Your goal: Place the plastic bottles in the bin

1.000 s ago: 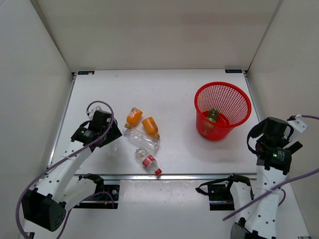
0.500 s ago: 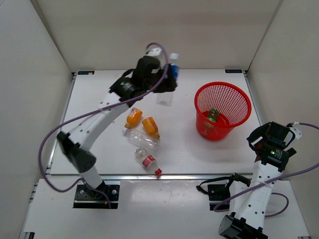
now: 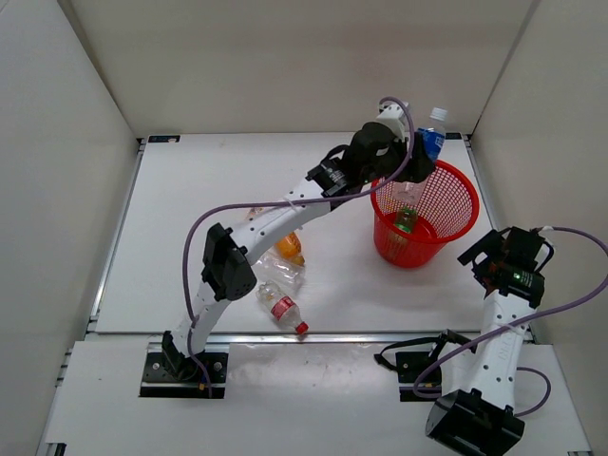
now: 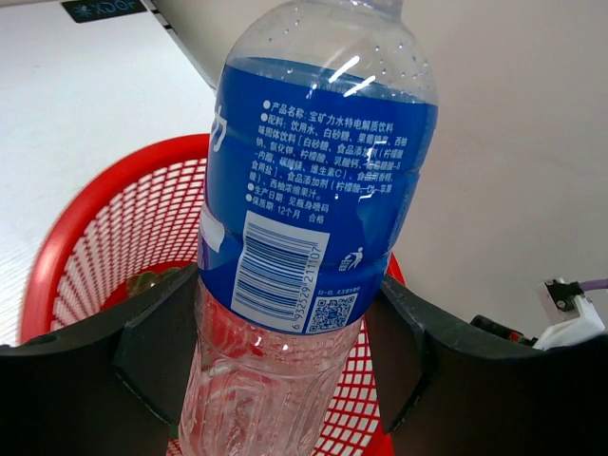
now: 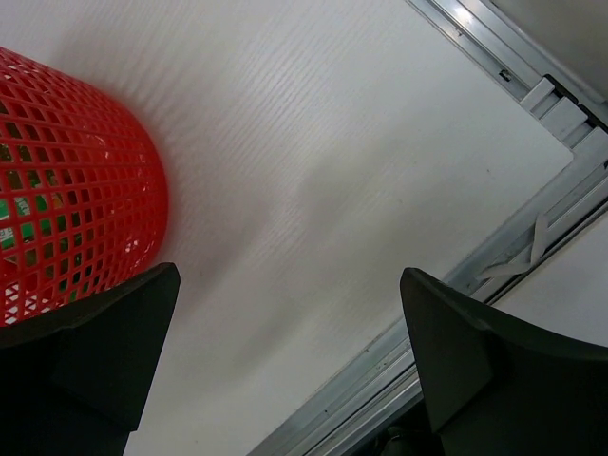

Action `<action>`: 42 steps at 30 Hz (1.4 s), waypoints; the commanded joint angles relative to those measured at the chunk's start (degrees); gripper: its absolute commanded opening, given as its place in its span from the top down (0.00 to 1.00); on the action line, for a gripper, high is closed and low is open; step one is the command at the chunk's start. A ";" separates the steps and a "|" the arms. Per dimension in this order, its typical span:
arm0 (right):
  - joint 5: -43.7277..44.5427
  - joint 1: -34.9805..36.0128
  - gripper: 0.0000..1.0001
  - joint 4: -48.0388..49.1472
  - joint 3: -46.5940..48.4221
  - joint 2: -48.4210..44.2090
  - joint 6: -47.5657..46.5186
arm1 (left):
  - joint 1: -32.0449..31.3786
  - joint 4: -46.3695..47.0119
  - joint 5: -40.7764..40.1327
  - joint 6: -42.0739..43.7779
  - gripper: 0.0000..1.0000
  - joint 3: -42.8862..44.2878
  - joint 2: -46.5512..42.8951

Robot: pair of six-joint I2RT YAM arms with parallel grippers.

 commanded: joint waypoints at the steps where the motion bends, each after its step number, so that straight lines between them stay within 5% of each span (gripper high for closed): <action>1: -0.69 0.43 0.01 3.94 -1.51 0.48 0.37 | -1.72 7.13 -0.34 -0.93 0.60 0.39 -1.55; 2: -1.91 0.78 0.00 5.16 -2.82 -0.04 0.81 | -1.64 6.35 -0.25 -0.92 0.55 0.30 -1.36; 3: -3.05 0.96 0.01 7.08 -4.13 -0.13 0.99 | -2.16 6.16 0.45 -0.92 0.33 -0.13 -0.49; 5: -6.29 1.40 0.01 10.52 -6.77 0.13 1.34 | -2.69 6.16 0.20 -0.49 0.27 -2.15 -0.92; 7: -9.38 2.19 0.00 13.85 -7.31 1.00 1.78 | -3.65 5.99 -0.25 0.57 0.01 -5.48 -1.71; 17: -17.12 9.21 0.03 32.66 -11.35 6.10 6.79 | -0.76 3.62 1.51 1.44 0.01 -20.69 -18.13; 22: -16.33 15.54 0.03 37.33 -10.74 9.00 6.35 | -0.58 -9.18 -8.92 7.25 0.02 -28.51 -32.96; 25: -15.28 21.16 0.02 39.44 -9.95 11.46 5.83 | 5.03 -14.66 -10.71 4.54 0.01 -40.45 -43.33; 32: -9.30 21.00 0.02 22.34 -9.42 6.82 3.72 | 20.85 -28.73 -9.58 -0.57 0.01 -70.23 -59.61; 36: -7.03 24.94 0.02 14.76 -10.65 -2.57 3.35 | 21.92 -28.39 -3.25 -5.92 0.02 -81.16 -64.81; 42: -8.07 43.02 0.00 13.43 -10.39 -8.83 2.13 | 19.46 -24.60 2.29 -9.01 0.01 -87.67 -65.34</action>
